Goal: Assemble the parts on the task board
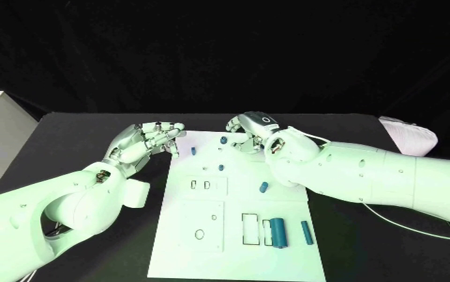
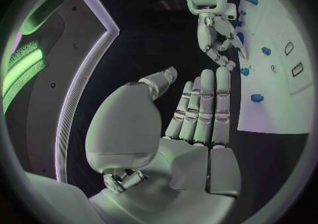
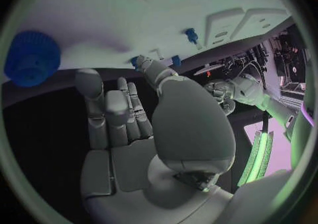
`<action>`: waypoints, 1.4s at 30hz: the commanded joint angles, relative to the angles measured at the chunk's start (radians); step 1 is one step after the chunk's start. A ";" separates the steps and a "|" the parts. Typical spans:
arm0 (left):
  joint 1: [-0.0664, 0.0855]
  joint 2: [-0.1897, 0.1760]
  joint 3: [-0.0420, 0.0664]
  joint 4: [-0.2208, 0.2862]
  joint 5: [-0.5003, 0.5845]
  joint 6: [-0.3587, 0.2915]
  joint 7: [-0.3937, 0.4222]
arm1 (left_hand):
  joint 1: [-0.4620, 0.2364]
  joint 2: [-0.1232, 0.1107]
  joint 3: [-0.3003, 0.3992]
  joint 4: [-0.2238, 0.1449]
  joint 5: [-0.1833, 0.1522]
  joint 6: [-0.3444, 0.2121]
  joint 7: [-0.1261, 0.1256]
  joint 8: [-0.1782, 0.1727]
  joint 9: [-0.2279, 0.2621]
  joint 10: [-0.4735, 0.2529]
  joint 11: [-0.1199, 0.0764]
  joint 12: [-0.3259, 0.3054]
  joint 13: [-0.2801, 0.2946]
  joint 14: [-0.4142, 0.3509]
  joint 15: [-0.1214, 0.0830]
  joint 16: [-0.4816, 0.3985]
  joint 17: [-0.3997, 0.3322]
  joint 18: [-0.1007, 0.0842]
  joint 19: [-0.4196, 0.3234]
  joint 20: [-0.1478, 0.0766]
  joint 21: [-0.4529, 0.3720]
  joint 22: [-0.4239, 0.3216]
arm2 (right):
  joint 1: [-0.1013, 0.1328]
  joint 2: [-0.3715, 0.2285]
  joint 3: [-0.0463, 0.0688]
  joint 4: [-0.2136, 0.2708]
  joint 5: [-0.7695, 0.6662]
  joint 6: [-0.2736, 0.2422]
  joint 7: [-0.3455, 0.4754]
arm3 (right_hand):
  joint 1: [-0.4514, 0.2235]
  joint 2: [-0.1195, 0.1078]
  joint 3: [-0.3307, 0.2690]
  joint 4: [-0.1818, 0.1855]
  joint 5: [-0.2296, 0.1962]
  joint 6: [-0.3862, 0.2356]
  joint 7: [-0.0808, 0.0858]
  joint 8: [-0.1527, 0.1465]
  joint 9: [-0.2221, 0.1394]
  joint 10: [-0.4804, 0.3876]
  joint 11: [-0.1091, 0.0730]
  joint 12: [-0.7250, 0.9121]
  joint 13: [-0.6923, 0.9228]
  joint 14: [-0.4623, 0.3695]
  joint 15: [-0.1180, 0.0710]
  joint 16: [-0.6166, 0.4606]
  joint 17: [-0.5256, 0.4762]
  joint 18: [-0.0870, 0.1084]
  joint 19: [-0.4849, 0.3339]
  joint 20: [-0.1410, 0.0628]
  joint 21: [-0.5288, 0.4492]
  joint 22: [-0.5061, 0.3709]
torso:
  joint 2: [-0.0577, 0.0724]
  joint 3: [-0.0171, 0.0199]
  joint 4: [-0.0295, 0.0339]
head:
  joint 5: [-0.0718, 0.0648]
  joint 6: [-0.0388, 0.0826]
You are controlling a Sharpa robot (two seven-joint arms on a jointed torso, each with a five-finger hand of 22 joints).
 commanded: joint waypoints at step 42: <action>0.001 0.011 0.001 -0.027 0.001 0.033 0.004 | -0.007 0.003 0.002 -0.007 0.000 -0.005 0.001 0.005 0.002 -0.008 0.001 0.002 0.001 -0.004 0.000 0.006 0.001 0.014 -0.010 -0.001 0.008 0.004 | 0.030 -0.204 0.016 0.052 0.245 0.187 -0.011 | 0.101 0.010 -0.252 0.267 0.081 -0.020 0.002 0.043 0.042 0.555 -0.029 1.422 1.473 0.142 -0.014 0.357 0.733 -0.100 0.238 -0.007 0.485 0.618 | -0.006 0.0119 -0.0143 | -0.023 -0.001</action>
